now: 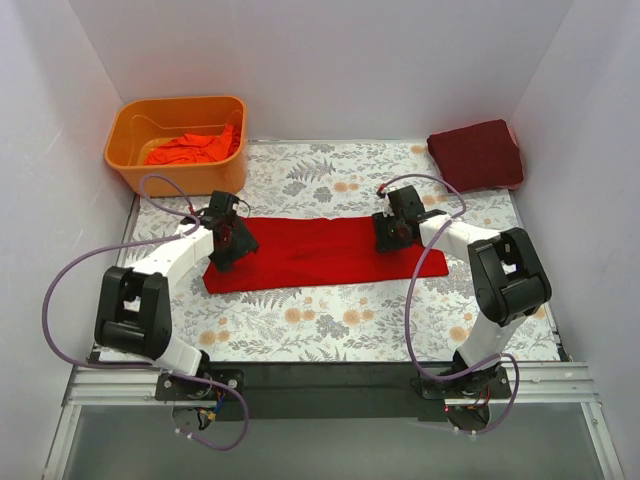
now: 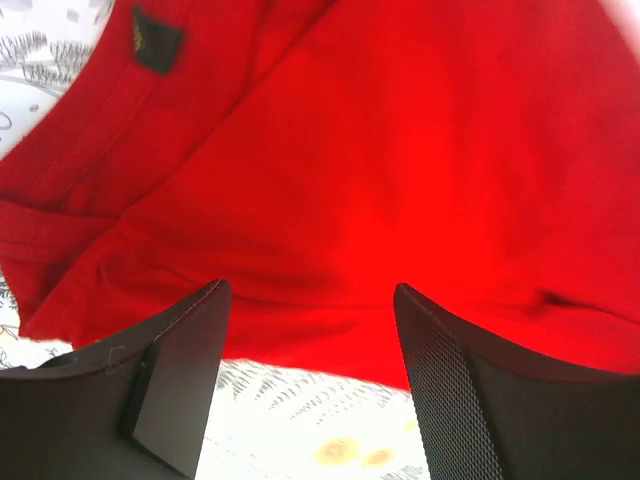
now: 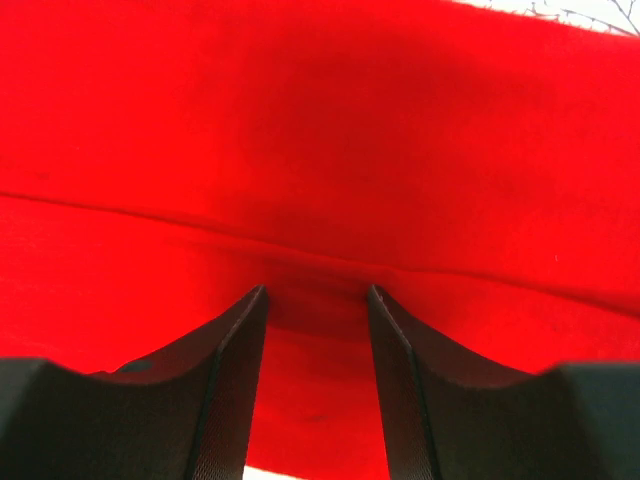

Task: Fold and stack the t-shirts
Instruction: Fold the tshirt

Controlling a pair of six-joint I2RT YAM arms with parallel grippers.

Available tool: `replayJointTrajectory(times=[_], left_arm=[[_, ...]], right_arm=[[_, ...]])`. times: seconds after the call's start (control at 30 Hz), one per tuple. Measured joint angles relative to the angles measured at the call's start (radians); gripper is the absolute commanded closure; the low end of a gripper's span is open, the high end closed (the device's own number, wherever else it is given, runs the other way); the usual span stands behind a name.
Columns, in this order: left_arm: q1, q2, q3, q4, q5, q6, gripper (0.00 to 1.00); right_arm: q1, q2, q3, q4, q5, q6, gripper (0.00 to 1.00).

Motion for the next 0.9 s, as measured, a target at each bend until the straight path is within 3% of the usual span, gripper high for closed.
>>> replayJointTrajectory(times=[0.17, 0.33, 0.6, 0.73, 0.9], left_arm=[[0.0, 0.151, -0.009, 0.004, -0.005, 0.009, 0.35], [-0.002, 0.28, 0.126, -0.048, -0.038, 0.046, 0.34], [-0.015, 0.521, 0.444, -0.118, -0.072, 0.162, 0.28], [-0.04, 0.647, 0.641, -0.097, -0.058, 0.206, 0.24], [-0.064, 0.639, 0.7, -0.045, -0.015, 0.215, 0.19]], right_arm=[[0.009, -0.029, -0.027, -0.061, 0.01, -0.003, 0.47], [0.058, -0.157, -0.142, -0.168, -0.029, 0.009, 0.47], [0.371, -0.348, -0.288, -0.346, -0.163, 0.126, 0.47], [0.428, -0.364, -0.227, -0.462, -0.214, 0.146, 0.47], [0.413, -0.306, 0.058, -0.473, -0.198, 0.097, 0.49]])
